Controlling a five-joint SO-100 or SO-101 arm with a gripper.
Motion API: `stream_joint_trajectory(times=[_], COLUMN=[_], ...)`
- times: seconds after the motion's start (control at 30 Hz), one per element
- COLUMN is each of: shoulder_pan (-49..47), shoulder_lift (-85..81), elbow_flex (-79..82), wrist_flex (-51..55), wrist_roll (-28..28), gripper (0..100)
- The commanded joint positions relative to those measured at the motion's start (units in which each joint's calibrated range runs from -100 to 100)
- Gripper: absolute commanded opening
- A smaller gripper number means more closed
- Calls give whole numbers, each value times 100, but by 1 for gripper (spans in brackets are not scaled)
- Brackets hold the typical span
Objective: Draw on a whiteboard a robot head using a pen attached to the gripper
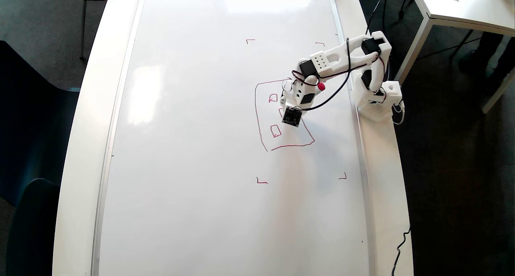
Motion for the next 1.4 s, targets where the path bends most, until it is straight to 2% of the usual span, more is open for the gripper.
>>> stream_joint_trajectory(times=[0.0, 0.63, 1.37], shoulder_pan=[4, 122, 255], shoulder_lift=[-115, -1238, 992], elbow_flex=[-139, -738, -2499], wrist_flex=[31, 127, -12], wrist_roll=[-21, 27, 198], gripper=[1, 1, 1])
